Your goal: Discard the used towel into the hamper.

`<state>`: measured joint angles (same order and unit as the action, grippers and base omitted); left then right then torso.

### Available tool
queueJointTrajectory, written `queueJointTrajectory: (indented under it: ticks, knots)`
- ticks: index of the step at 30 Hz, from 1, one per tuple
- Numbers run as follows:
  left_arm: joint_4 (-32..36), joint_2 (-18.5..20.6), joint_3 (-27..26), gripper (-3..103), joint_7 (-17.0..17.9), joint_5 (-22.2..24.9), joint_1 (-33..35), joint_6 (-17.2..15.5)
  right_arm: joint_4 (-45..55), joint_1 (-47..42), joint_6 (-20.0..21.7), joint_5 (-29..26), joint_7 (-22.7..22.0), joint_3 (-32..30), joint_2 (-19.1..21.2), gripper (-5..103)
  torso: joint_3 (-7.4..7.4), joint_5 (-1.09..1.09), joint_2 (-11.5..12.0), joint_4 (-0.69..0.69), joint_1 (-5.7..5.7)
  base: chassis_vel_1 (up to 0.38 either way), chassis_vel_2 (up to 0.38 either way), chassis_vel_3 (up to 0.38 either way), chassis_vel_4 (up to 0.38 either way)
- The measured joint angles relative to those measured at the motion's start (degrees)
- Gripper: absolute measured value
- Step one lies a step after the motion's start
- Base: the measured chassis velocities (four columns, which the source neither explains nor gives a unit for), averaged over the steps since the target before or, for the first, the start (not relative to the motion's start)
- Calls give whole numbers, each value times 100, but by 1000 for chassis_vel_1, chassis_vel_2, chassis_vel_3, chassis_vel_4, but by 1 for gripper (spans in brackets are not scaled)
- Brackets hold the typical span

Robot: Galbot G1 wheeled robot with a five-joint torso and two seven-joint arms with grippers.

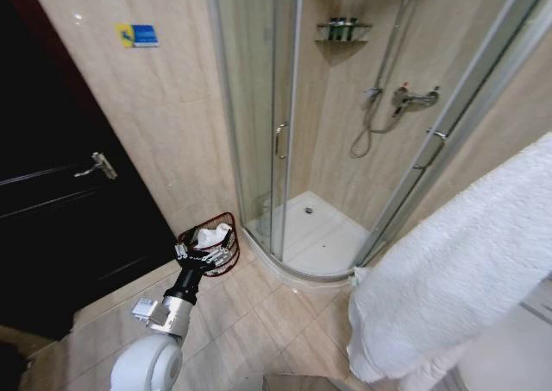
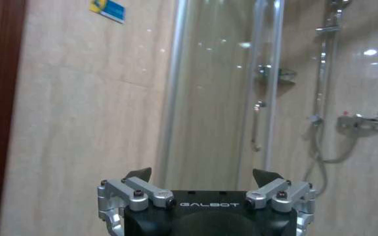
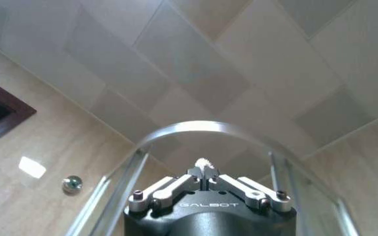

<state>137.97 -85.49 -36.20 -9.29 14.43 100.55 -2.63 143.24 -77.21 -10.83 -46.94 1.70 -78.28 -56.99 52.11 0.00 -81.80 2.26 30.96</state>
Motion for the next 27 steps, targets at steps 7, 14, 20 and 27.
queueJointTrajectory:
  ticks: [7,14,20,27]
  knots:
    - [0,0,0,100,0,0,0,0,0,-38,27,-150,-18,-60,-5,2,-1,1,4,2,0,98,113,130,122]
    - [0,0,0,100,0,0,0,-1,0,-41,46,-167,-30,-70,48,2,-2,0,6,2,-1,122,117,119,126]
    - [0,0,0,100,0,0,0,0,0,-58,64,-181,-51,-77,44,2,-3,0,6,0,-2,103,103,105,92]
    - [0,0,0,100,0,0,0,0,0,-26,104,-204,-84,-77,65,2,-4,0,7,2,-3,112,98,105,109]
